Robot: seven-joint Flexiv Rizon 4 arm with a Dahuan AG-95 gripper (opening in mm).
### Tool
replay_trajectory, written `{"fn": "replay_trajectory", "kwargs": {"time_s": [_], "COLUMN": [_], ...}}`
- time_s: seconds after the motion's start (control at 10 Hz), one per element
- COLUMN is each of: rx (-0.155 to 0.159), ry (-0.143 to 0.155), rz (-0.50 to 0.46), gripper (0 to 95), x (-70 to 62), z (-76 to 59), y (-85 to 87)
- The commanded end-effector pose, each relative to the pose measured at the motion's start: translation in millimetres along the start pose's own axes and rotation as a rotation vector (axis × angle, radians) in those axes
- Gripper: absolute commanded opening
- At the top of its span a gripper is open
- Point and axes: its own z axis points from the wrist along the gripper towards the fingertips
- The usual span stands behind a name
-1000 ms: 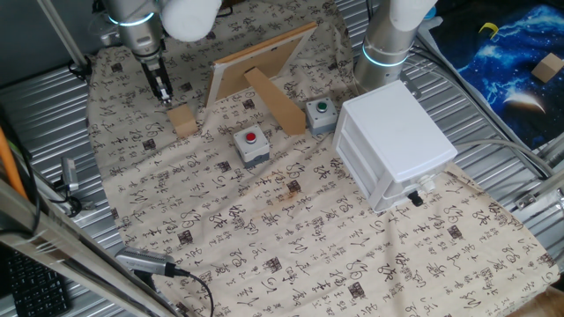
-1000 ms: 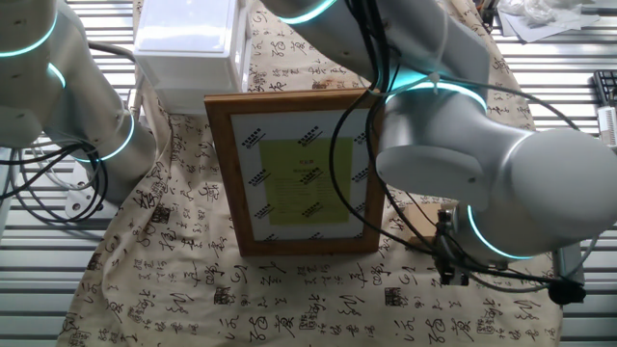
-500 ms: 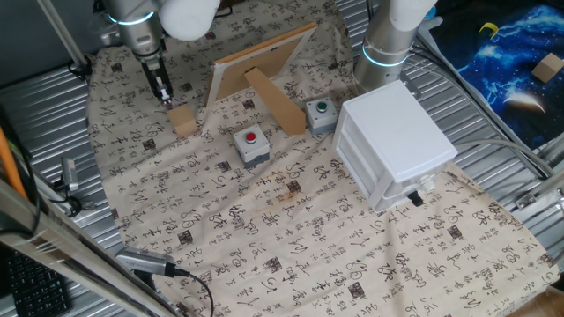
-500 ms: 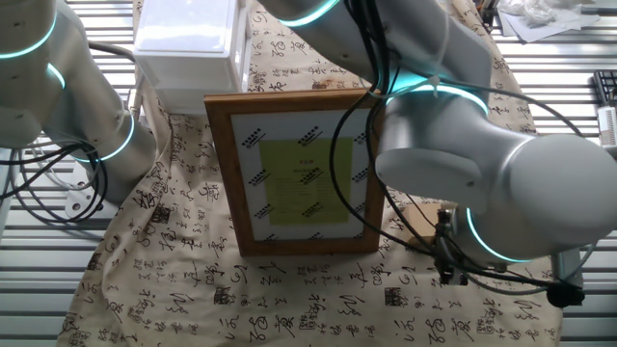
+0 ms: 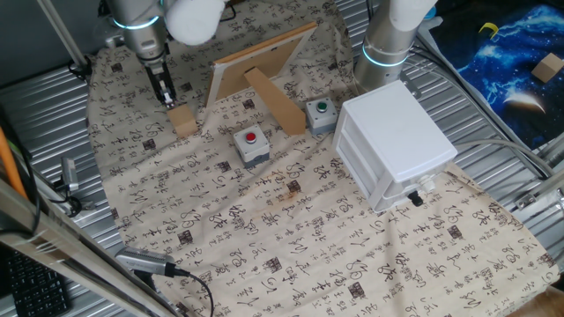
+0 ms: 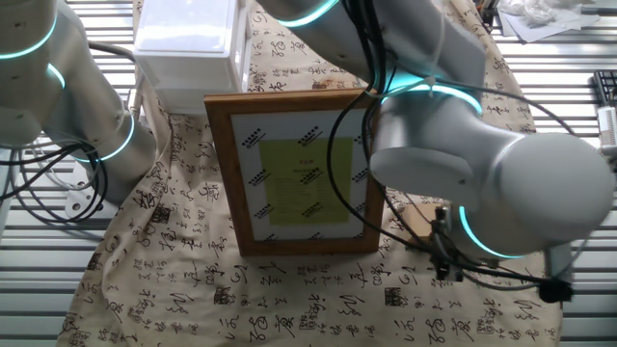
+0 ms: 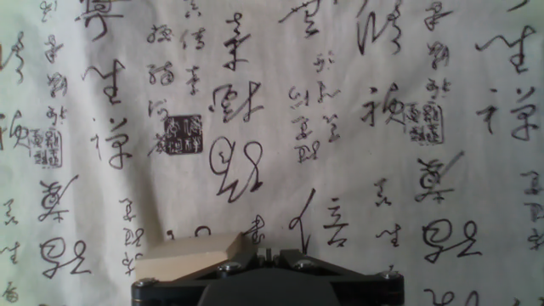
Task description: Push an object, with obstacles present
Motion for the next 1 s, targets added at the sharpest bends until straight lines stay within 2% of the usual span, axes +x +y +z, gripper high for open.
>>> {"fn": "replay_trajectory", "kwargs": {"time_s": [0.1, 1.0], "rx": [-0.003, -0.003], "ry": [-0.002, -0.012], "rz": [0.000, -0.024], "gripper": [0.0, 0.0], "x": [0.4, 10.5], "z": [-1.5, 4.1], "y": [0.8, 19.1]}}
